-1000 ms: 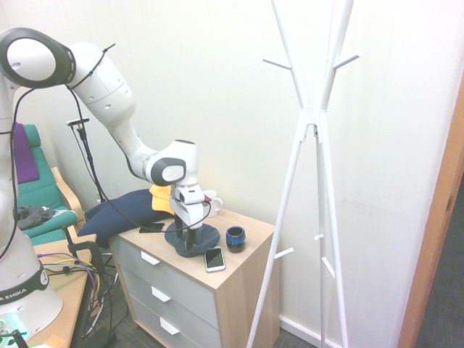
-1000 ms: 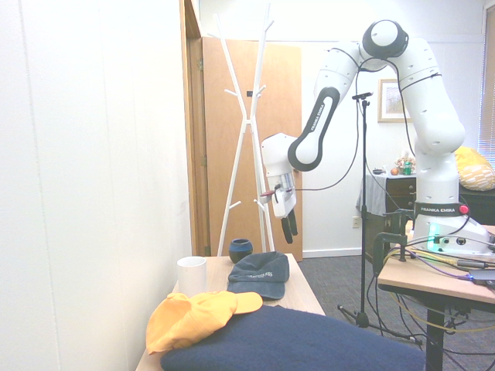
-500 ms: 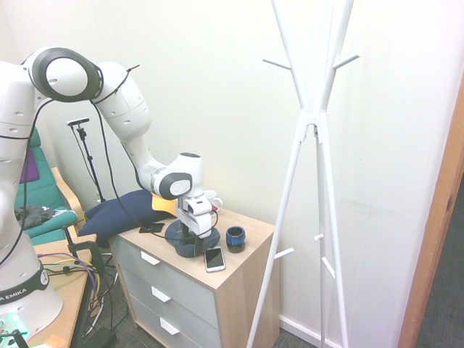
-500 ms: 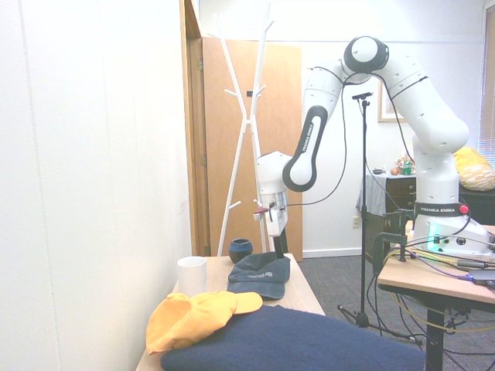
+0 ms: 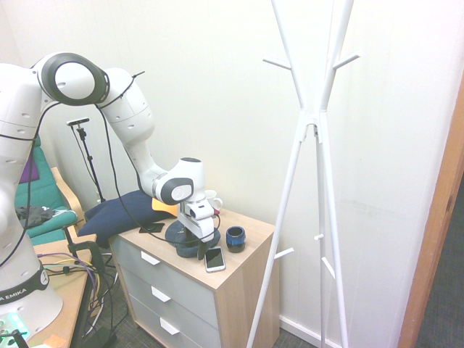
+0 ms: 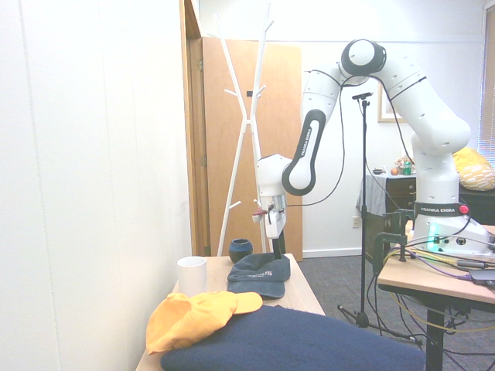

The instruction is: Hang the cap

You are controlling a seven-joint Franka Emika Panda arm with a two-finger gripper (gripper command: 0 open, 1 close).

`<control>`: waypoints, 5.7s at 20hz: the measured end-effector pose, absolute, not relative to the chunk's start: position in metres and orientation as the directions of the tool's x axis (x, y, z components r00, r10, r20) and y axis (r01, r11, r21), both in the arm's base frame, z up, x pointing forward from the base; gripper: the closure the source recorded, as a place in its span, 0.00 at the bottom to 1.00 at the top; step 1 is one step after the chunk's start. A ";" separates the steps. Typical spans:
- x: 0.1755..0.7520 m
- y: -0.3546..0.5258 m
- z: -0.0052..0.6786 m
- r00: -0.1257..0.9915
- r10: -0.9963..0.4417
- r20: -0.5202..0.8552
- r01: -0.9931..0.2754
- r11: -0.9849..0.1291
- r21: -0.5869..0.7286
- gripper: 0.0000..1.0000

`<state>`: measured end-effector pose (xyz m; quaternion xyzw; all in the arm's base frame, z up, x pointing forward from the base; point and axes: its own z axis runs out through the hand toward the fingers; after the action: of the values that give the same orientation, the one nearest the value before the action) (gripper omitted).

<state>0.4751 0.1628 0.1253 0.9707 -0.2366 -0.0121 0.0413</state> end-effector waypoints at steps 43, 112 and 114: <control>0.421 0.227 0.468 0.903 -0.138 0.407 -0.224 -0.959 0.174 1.00; 0.454 0.063 0.759 0.638 -0.510 0.577 -0.578 -0.812 -0.078 0.00; 0.448 0.069 0.752 0.697 -0.537 0.475 -0.556 -0.823 -0.114 0.00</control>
<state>0.4485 0.0686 0.7516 0.9211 -0.2967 0.2515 0.0192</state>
